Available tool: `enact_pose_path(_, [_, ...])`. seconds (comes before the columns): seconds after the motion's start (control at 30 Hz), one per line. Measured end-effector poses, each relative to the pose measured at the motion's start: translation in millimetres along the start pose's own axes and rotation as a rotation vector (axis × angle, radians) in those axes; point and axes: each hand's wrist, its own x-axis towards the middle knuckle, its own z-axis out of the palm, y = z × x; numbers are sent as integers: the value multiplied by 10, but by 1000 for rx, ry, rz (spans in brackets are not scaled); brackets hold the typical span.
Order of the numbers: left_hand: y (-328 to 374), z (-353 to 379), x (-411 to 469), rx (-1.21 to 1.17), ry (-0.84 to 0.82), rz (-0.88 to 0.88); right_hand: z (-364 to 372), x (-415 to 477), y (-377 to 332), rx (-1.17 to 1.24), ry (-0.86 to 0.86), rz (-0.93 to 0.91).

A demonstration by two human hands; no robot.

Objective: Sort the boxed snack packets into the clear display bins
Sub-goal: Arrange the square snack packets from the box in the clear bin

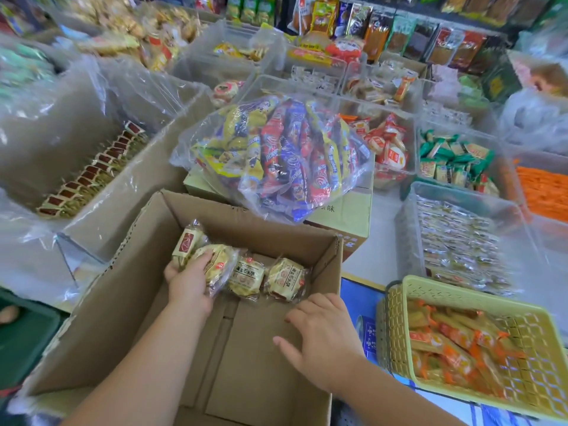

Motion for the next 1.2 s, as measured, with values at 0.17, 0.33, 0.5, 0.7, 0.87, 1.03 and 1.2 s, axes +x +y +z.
enact_pose_path(0.17, [-99, -180, -764, 38, -146, 65, -85, -77, 55, 259, 50, -51])
enact_pose_path(0.33, [-358, -195, -1576, 51, -272, 40, -340, -310, 258, 516, 180, -265])
enact_pose_path(0.5, [-802, 129, -2271, 9, -326, -19, -541, -680, 699, 454, 381, -481])
enact_pose_path(0.7, [-1315, 597, -2672, -3, -382, 14, -652, -1038, 1447, 531, 384, -490])
enact_pose_path(0.87, [-1736, 968, -2777, -23, -409, 55, -697, -1295, 1994, 576, 374, -435])
enact_pose_path(1.03, [-1994, 1232, -2682, 30, -371, 104, -745, -1458, 2526, 766, 332, -291])
enact_pose_path(1.2, [-2082, 1370, -2524, 80, -402, 129, -763, -1389, 3069, 899, 457, -16])
